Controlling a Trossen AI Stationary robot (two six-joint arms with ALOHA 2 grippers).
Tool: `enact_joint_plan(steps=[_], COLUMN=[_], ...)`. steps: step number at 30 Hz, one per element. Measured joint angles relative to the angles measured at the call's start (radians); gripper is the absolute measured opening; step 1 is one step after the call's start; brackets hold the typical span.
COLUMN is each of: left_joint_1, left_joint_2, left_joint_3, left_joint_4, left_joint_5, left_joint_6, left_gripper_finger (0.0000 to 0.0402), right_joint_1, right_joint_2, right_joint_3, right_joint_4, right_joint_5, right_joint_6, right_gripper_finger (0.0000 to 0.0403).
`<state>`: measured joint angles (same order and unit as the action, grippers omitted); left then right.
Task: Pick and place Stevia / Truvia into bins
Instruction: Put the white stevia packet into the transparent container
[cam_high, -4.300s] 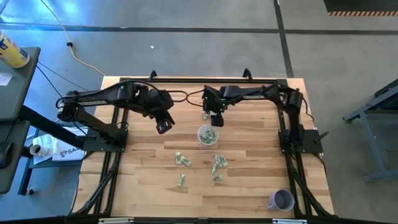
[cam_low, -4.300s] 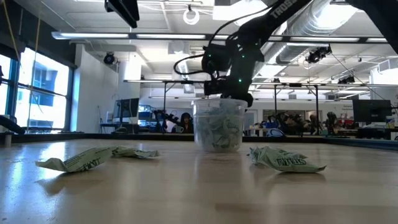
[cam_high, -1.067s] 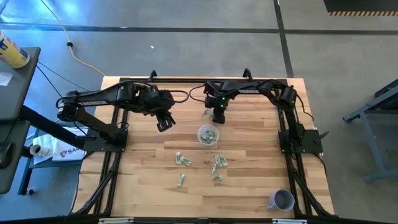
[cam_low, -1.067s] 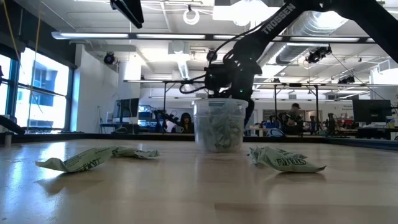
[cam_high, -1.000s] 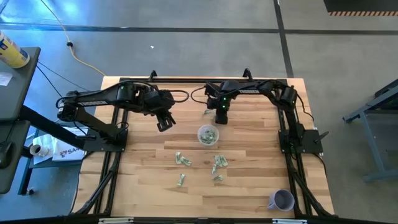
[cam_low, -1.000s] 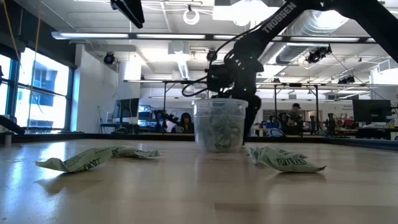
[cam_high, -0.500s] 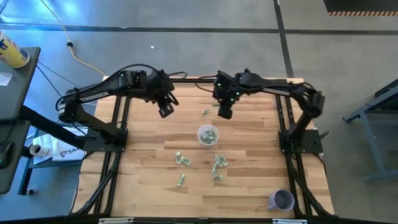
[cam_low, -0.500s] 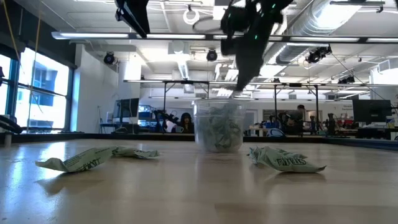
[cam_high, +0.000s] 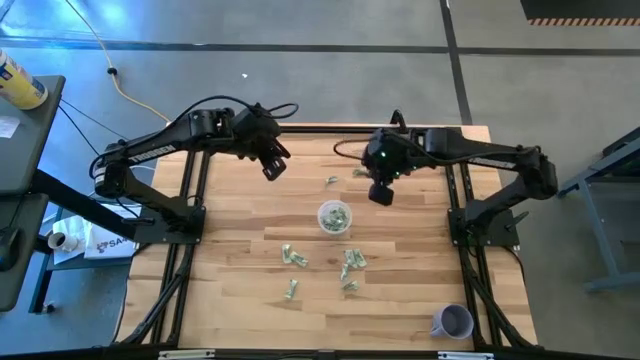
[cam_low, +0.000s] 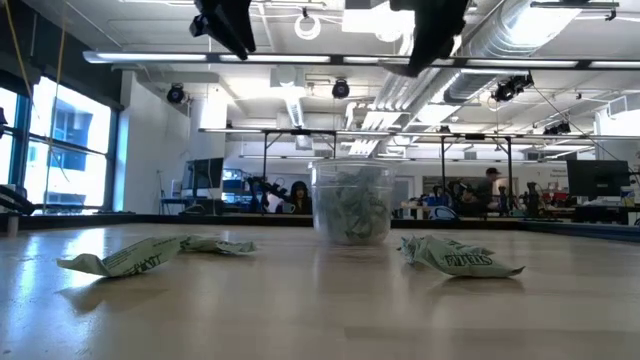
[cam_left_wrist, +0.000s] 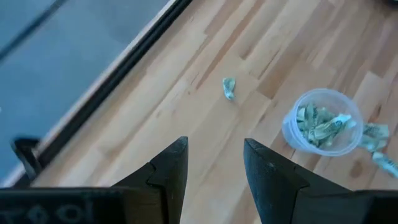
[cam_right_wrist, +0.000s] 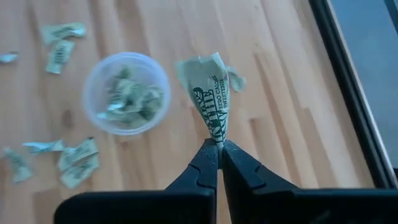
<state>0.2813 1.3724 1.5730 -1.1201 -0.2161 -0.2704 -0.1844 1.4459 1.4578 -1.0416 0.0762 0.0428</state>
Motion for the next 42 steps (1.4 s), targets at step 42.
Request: enact_joint_plan(steps=[42], left_joint_1=[-0.327], left_joint_2=[0.068], left_joint_3=[0.000], left_joint_4=[-0.110], left_joint_5=[-0.147], left_joint_6=[-0.557], left_gripper_finger=[0.0188], right_joint_1=[0.140], right_joint_2=[0.423], right_joint_3=[-0.001], right_joint_4=[0.240], right_joint_5=[-0.002], right_joint_6=[-0.210], right_gripper_finger=[0.0002])
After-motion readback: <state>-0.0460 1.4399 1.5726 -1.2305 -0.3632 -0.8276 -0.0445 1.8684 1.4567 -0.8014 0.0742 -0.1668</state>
